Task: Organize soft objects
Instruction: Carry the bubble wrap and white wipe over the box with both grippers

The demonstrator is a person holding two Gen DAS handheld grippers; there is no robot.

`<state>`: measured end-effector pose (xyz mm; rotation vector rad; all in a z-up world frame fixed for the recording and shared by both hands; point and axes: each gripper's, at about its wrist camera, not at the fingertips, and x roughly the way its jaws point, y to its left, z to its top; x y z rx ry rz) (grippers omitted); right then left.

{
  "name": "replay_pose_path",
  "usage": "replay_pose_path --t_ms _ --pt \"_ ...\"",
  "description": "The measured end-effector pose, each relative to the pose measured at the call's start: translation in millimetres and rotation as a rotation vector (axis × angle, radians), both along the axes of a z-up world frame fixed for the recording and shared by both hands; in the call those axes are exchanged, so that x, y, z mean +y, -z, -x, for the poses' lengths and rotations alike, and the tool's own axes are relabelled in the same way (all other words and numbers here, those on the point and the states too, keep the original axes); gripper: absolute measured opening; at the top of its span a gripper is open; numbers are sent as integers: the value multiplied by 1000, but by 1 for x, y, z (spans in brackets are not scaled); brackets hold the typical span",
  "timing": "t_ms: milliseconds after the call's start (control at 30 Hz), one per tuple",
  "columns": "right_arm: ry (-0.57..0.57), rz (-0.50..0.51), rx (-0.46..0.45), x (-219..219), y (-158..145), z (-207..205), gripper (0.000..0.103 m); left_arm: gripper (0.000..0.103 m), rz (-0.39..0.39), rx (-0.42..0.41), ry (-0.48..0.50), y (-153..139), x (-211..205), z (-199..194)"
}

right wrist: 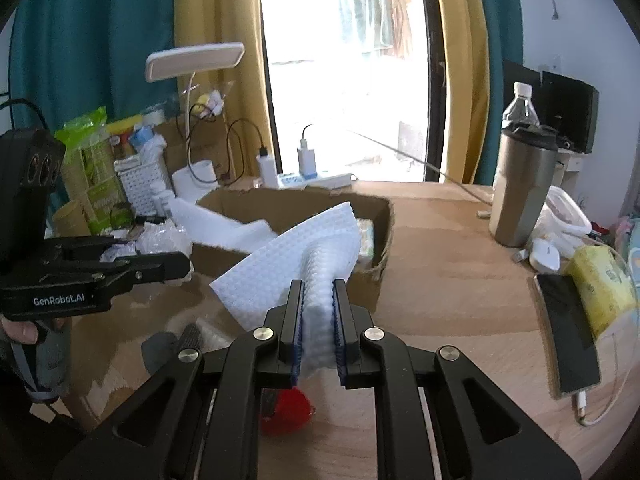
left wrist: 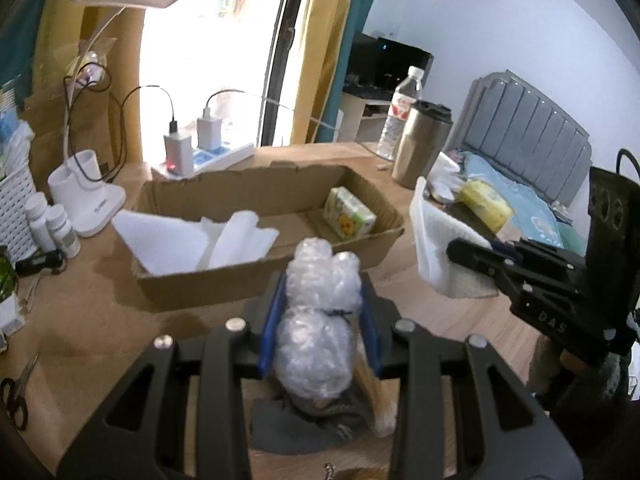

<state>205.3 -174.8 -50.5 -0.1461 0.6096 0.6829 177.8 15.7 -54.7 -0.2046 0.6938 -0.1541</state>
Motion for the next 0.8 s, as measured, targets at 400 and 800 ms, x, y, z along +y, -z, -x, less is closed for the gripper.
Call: replay_pose_path --t_ms 400,800 --pt "21 -29 -29 -4 -13 -16 14 36 26 -32 -4 -7 10 -10" --pt "13 -26 -41 11 -20 -30 14 36 51 -46 -28 -6 28 -24"
